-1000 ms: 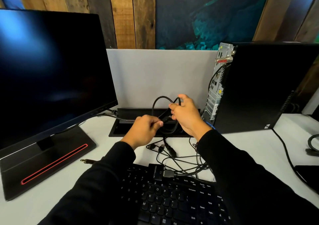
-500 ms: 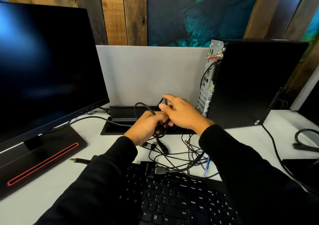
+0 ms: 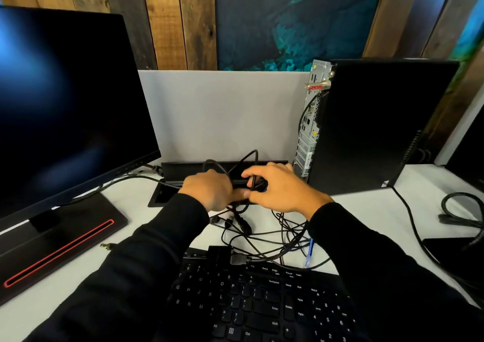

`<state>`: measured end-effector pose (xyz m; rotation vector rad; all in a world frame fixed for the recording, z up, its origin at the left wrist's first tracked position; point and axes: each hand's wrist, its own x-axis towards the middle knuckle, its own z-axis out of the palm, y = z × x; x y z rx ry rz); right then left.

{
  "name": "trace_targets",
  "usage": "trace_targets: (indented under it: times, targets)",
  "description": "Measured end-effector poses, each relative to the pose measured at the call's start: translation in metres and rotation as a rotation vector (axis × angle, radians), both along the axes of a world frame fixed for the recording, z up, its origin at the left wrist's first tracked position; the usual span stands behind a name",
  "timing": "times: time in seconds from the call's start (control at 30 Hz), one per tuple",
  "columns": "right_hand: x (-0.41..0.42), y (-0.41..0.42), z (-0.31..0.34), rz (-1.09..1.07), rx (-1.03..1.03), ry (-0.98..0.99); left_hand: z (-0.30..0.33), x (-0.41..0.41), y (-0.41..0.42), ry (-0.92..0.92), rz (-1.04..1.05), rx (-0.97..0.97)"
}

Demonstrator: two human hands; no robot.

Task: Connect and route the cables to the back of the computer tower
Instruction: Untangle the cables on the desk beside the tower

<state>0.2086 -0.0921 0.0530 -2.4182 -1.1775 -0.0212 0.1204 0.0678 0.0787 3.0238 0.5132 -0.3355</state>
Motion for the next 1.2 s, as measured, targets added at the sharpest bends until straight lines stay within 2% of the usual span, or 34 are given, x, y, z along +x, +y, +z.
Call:
trace_targets:
  times: [0.1,0.27,0.4,0.47,0.57,0.6,0.67,0.73,0.8,0.87,0.93,1.03,1.1,1.2]
  targets:
    - [-0.006,0.007,0.002,-0.021,-0.098,-0.067,0.015,-0.005,-0.003,-0.020,-0.075,0.171]
    - [-0.018,0.027,0.007,-0.133,0.036,-0.335,0.017,0.002,-0.008,-0.447,-0.129,0.281]
    - [-0.013,0.022,0.010,-0.075,0.148,-0.270,0.016,-0.002,0.009,-0.656,0.058,0.193]
    - [-0.010,0.020,0.015,-0.014,0.136,-0.242,0.017,-0.004,0.016,-0.772,0.117,0.164]
    - [-0.013,0.020,0.016,0.103,0.100,-0.199,0.025,0.001,0.030,-0.977,-0.022,0.119]
    - [-0.015,0.019,0.017,0.125,0.104,-0.182,0.027,0.004,0.035,-0.946,-0.138,0.122]
    - [-0.015,0.017,0.015,0.147,0.116,-0.146,0.029,0.015,0.047,-0.694,-0.356,0.115]
    - [-0.014,0.014,0.011,0.144,0.123,-0.130,0.028,0.025,0.053,-0.470,-0.475,0.063]
    - [-0.015,0.009,0.008,0.125,0.157,-0.138,0.024,0.031,0.056,-0.522,-0.489,-0.033]
    - [-0.010,-0.003,0.007,0.055,0.209,-0.086,0.022,0.029,0.060,-0.626,-0.382,-0.210]
    - [0.003,-0.020,0.007,-0.011,0.187,-0.059,0.016,0.024,0.066,-0.690,-0.302,-0.297]
    - [0.026,-0.051,0.005,-0.132,0.091,-0.223,0.007,0.020,0.079,-0.739,-0.144,-0.388]
    - [0.035,-0.065,0.006,-0.299,0.082,-0.286,0.001,0.020,0.085,-0.725,-0.060,-0.417]
    - [0.040,-0.075,0.004,-0.599,0.028,-0.362,0.000,0.020,0.083,-0.723,-0.060,-0.445]
